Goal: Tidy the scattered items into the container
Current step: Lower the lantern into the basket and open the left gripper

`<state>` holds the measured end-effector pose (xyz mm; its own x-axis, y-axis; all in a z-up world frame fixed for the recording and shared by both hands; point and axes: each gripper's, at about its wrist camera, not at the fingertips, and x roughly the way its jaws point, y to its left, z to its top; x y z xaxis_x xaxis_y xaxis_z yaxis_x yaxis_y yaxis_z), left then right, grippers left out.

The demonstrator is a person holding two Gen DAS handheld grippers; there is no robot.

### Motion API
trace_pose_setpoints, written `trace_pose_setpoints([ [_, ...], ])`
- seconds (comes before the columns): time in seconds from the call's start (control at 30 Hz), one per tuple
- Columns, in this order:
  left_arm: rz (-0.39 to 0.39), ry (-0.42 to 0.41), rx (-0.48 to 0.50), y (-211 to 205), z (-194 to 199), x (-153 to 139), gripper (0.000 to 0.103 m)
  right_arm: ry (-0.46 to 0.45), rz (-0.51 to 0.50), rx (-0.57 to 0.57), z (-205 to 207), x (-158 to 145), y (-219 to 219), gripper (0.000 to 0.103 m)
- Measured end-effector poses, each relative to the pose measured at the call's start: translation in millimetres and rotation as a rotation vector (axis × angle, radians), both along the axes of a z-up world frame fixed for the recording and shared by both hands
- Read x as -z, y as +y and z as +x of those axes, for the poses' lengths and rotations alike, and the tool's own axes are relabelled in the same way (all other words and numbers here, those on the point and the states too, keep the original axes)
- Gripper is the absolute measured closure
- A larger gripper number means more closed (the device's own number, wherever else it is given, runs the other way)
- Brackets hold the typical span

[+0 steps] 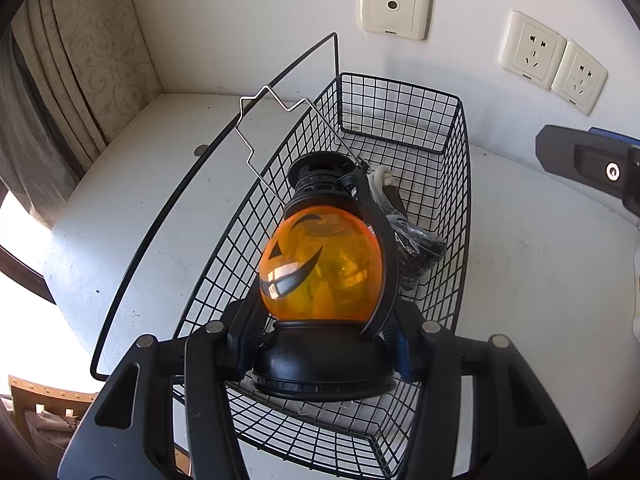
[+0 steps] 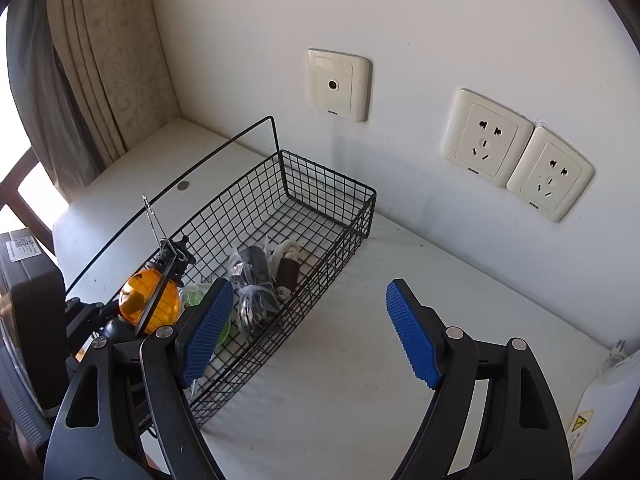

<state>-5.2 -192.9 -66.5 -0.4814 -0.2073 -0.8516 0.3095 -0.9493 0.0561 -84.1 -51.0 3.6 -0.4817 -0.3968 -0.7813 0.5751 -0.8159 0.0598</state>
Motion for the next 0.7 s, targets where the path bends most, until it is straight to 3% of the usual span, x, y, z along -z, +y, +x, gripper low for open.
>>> trace_pose_setpoints([
  [0.37, -0.008, -0.032, -0.027, -1, -2, 8, 0.054, -0.013, -0.001, 0.01, 2, 6, 5, 0.023],
  [0.5, -0.009, -0.029, -0.035, -3, -3, 7, 0.037, -0.016, -0.001, 0.008, 3, 6, 7, 0.023],
  [0.7, -0.016, -0.011, -0.029, 0, -3, -1, 0.033, -0.014, -0.006, 0.01, 4, 3, 11, 0.023],
])
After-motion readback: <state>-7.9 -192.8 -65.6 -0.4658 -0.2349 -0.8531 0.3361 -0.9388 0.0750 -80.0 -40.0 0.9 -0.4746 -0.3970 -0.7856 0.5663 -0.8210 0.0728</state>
